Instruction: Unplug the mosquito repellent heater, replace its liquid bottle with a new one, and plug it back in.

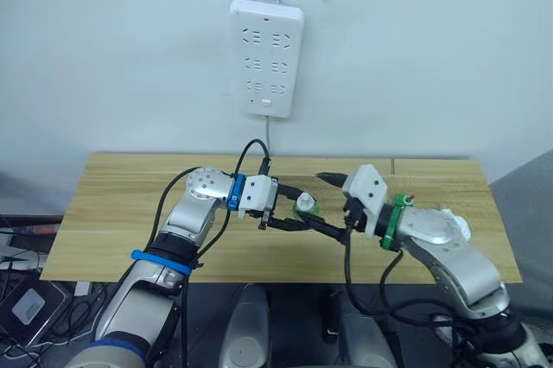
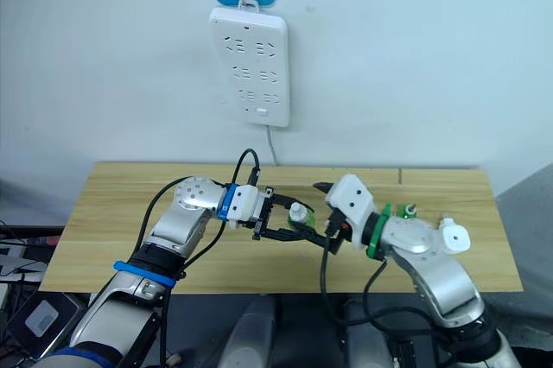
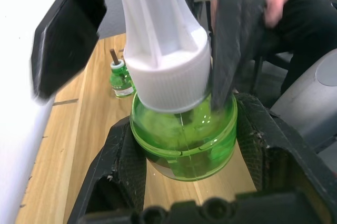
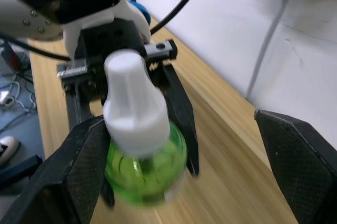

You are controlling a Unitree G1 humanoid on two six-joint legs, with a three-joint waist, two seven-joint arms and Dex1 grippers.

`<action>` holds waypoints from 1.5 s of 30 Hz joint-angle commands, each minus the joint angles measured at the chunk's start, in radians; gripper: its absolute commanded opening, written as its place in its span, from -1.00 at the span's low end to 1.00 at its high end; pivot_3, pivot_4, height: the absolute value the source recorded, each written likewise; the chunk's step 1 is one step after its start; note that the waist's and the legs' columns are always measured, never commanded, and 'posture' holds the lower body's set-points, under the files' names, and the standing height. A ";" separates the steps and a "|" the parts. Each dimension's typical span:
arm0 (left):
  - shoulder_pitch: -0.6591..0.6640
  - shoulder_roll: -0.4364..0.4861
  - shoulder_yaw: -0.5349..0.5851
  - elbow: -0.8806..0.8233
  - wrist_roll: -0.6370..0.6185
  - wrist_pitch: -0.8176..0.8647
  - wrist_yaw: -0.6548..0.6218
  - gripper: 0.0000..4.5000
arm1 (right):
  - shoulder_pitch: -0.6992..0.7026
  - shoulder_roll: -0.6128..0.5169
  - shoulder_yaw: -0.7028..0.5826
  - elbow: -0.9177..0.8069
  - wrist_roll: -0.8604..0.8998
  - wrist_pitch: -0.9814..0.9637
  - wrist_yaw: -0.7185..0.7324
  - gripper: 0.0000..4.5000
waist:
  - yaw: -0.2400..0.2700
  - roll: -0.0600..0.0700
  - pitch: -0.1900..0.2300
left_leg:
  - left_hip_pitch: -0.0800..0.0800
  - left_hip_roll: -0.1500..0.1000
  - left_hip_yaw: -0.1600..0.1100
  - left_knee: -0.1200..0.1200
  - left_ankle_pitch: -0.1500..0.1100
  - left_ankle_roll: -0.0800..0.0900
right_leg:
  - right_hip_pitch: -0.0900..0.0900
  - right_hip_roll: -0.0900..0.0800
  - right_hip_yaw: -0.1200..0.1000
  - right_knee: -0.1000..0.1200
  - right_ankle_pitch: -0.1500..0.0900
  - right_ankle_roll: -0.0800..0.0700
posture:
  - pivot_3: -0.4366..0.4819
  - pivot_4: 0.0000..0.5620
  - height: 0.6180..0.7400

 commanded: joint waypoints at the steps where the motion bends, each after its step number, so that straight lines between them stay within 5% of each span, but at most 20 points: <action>1: 0.010 0.000 0.015 -0.019 -0.010 -0.024 -0.003 -0.01 | 0.042 -0.041 -0.108 -0.086 0.067 0.024 0.014 0.97 | 0.000 0.000 0.000 | 0.000 0.000 0.000 0.000 0.000 0.000 | 0.000 0.000 0.000 0.000 0.000 0.000 | 0.55 -0.09 1.00; 9: 0.013 -0.001 0.014 -0.014 -0.010 -0.030 -0.009 -0.01 | 0.100 -0.094 -0.146 -0.175 0.179 0.057 0.063 0.97 | -0.001 0.000 -0.001 | 0.000 0.000 0.000 0.000 0.000 0.000 | 0.000 0.000 0.000 0.000 0.001 -0.001 | 0.53 -0.12 1.00; 22: -0.001 -0.017 0.012 -0.015 -0.008 -0.032 -0.008 -0.01 | -0.087 0.097 0.059 0.037 -0.009 -0.021 -0.092 0.97 | -0.001 -0.001 -0.005 | 0.000 0.000 0.000 0.001 0.000 0.000 | 0.000 0.000 0.000 0.000 0.001 -0.001 | 0.54 -0.16 1.00; 42: -0.007 -0.017 0.012 0.022 0.000 -0.049 -0.013 -0.01 | 0.098 -0.166 -0.193 -0.159 0.270 0.086 0.100 0.97 | -0.007 -0.001 -0.005 | 0.001 0.000 0.000 0.001 0.000 0.000 | 0.001 0.000 0.000 0.001 0.001 -0.001 | 0.48 -0.10 1.00; 45: -0.011 -0.021 0.010 0.025 0.002 -0.049 -0.012 -0.01 | 0.049 -0.117 -0.196 -0.140 0.325 0.123 0.061 0.73 | -0.017 -0.001 -0.006 | 0.001 0.000 0.000 0.001 0.000 0.000 | 0.001 0.000 0.000 0.001 0.001 -0.001 | 0.48 -0.10 1.00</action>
